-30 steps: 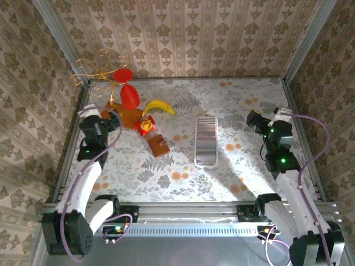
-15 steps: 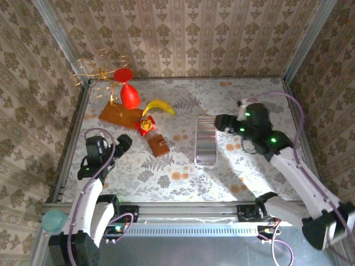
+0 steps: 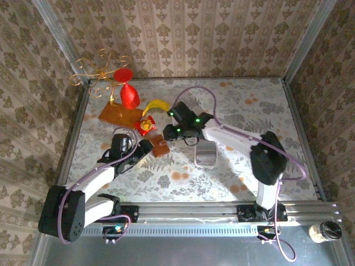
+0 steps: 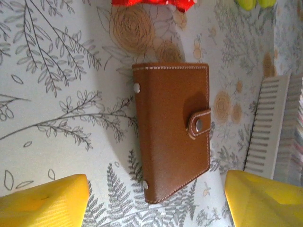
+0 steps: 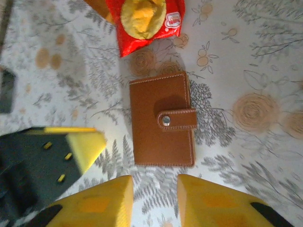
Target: Put the credit cards into the card holder
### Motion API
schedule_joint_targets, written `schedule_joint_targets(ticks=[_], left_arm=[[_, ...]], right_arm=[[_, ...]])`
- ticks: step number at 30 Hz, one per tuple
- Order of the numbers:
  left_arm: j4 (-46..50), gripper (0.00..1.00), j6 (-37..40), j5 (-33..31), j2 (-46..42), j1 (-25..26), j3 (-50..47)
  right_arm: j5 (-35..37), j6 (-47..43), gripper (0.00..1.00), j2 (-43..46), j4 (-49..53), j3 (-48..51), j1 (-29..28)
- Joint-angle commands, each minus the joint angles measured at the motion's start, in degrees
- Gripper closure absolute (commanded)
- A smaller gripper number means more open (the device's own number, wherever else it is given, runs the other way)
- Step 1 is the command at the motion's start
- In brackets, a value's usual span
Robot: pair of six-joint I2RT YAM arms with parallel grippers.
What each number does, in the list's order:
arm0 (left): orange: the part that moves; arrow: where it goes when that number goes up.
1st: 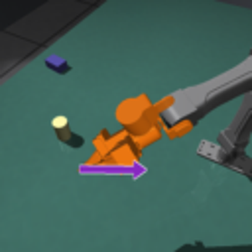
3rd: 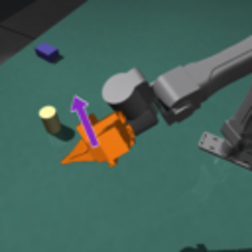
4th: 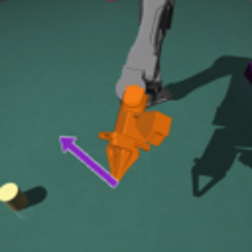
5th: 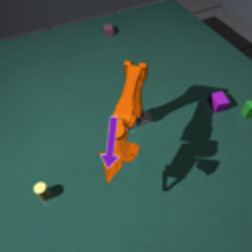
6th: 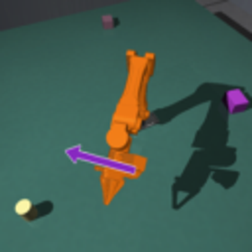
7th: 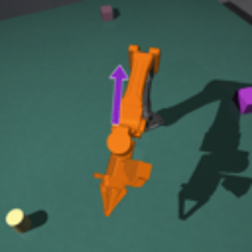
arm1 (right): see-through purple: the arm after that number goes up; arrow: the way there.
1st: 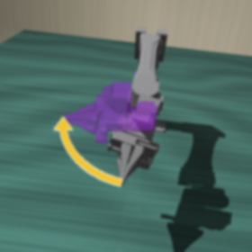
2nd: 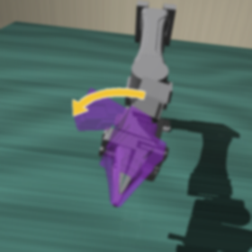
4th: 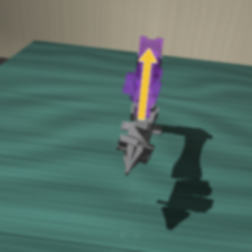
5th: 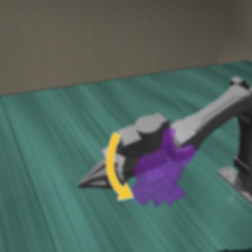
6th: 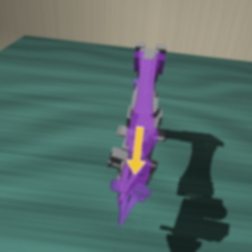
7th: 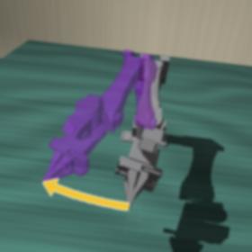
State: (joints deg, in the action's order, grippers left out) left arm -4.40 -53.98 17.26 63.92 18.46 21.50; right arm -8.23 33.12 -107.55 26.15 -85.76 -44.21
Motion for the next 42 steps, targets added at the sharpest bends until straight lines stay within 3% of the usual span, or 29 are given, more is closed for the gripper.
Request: schedule_joint_targets(ticks=[1, 7, 14, 23, 28, 42], left_arm=[[-2.7, 0.24, -1.5, -1.6, -0.3, 0.2, 0.5], [-1.3, 0.25, -1.7, -2.6, -2.8, 0.1, -1.1], [0.3, 0.26, -1.4, -2.1, -3.5, -0.2, -1.5], [-2.6, 0.29, -1.6, -0.1, -0.2, -0.2, -1.7], [-5.9, 0.37, -1.5, 1.8, 3.8, -0.1, -1.2], [-17.1, 0.54, -2.8, 7.4, 15.3, 3.6, 1.2]], right_arm=[[-1.5, 2.4, 0.72, -7.3, 3.5, -6.5, -0.2], [0.1, 3.0, 0.73, -18.0, 5.6, -16.6, -0.3], [2.5, 3.5, 0.76, -23.6, 9.5, -20.1, -0.2], [2.6, 9.5, 0.84, -18.4, 4.9, -7.0, -0.5], [2.8, 12.0, 0.83, -14.2, -0.4, 0.6, -1.2], [2.8, 11.7, 0.84, -13.9, -0.1, 1.6, -1.4]])
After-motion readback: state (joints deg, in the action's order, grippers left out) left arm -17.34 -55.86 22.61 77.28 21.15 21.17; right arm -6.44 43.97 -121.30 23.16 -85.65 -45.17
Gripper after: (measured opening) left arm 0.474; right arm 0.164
